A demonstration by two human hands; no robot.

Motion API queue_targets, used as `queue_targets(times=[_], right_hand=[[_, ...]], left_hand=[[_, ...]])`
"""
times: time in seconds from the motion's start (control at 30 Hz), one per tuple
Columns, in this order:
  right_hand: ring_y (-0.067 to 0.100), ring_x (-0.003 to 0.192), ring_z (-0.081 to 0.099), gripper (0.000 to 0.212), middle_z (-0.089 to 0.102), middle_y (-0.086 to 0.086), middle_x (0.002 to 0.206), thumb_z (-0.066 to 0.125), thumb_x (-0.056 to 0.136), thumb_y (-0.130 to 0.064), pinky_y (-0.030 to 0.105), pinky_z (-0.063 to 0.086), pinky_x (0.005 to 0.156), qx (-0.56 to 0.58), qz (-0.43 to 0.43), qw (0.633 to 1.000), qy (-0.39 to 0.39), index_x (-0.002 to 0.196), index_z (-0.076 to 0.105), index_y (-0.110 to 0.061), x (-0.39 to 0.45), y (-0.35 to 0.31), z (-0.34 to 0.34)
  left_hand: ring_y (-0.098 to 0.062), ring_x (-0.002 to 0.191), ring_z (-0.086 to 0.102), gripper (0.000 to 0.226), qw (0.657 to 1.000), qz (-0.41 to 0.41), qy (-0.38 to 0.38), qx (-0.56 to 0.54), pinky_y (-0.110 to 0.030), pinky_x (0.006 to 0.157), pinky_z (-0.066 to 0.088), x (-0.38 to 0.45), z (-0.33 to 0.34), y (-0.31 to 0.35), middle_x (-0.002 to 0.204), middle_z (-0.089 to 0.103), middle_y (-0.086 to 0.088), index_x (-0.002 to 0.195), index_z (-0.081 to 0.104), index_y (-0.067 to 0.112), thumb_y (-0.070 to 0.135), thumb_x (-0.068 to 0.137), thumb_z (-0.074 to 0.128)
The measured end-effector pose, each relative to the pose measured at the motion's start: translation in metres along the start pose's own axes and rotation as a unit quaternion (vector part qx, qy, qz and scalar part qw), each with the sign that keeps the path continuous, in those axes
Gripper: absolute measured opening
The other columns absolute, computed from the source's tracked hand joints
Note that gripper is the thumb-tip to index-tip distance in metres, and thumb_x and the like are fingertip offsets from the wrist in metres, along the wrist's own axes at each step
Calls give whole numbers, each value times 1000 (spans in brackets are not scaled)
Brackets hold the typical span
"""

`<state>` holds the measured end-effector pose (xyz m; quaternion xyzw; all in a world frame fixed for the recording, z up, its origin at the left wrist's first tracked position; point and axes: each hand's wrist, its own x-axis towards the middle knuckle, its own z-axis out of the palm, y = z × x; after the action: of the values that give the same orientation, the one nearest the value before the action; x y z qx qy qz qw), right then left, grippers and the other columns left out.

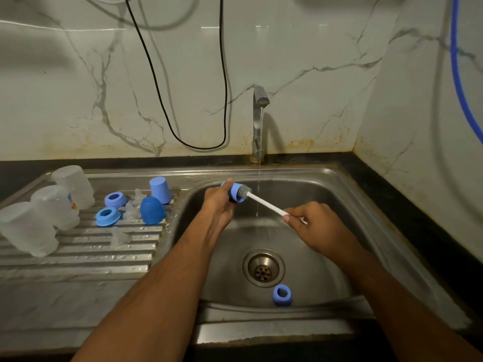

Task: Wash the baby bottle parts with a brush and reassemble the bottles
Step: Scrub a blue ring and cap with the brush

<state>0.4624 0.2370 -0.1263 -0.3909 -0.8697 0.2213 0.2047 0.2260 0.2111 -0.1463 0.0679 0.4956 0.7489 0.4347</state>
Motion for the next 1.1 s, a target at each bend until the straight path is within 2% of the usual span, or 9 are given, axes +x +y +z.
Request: queue_targets(times=[0.07,0.23,0.37,0.43,0.5,0.57,0.73,0.87,1.1], right_hand=[[10,74,65,28,71,-2,84,58,101,-37,31,57,72,-15,26,1000,0,117,75,-22,-1,1,3],[3,53,56,27,59,-8,63,60,101,-32,13,40,49,45,20,997,-54,123,72,-22,-7,-3,4],[7,67,62,28,67,-8,74,61,100,-35,21,48,61,26,30,999,-6,123,73,-24,0,0,3],[8,68,62,29,67,-5,78,59,101,-37,23,51,61,13,41,999,-14,122,73,-23,-3,0,8],[6,59,56,29,61,-6,73,58,101,-36,18,43,48,29,46,997,-48,123,71,-23,-8,-1,9],[4,51,50,28,55,-7,66,58,101,-34,15,37,42,51,47,995,-69,124,70,-23,-8,-2,5],[5,61,58,29,61,-11,68,60,101,-34,19,42,53,39,55,998,-19,123,74,-22,-2,-1,2],[6,46,46,24,53,-3,61,55,103,-31,18,38,40,72,67,991,-91,116,72,-18,-11,-4,2],[5,52,52,29,56,-9,61,59,101,-33,17,37,47,51,62,996,-32,122,73,-20,-3,-3,4]], left_hand=[[-29,93,68,25,1000,-3,-6,13,-47,87,59,-2,5,-3,108,62,-21,117,57,-7,10,98,61],[-27,95,68,31,1000,1,27,7,-46,96,56,3,-1,-2,106,63,-18,122,57,-4,12,96,64],[-27,87,68,29,1000,-3,7,29,-40,77,60,-2,6,-3,104,62,-19,120,57,-6,9,97,62],[-26,88,67,29,999,0,7,32,-41,84,59,-3,8,-5,103,62,-18,122,56,-5,9,97,62],[-25,90,68,34,999,4,18,28,-42,93,57,-1,5,-5,107,62,-18,127,55,-4,11,97,63],[-25,89,69,35,999,5,27,22,-43,94,57,1,0,-3,106,63,-17,127,55,-4,12,97,63],[-27,87,68,34,999,0,2,39,-42,85,59,-5,7,-5,101,63,-18,126,55,-9,9,98,61],[-24,89,68,36,999,10,25,25,-43,93,57,0,3,-5,105,62,-17,128,55,-6,11,97,64],[-25,87,68,29,999,7,6,36,-37,75,61,-8,10,-7,101,62,-18,120,56,-6,11,98,62]])
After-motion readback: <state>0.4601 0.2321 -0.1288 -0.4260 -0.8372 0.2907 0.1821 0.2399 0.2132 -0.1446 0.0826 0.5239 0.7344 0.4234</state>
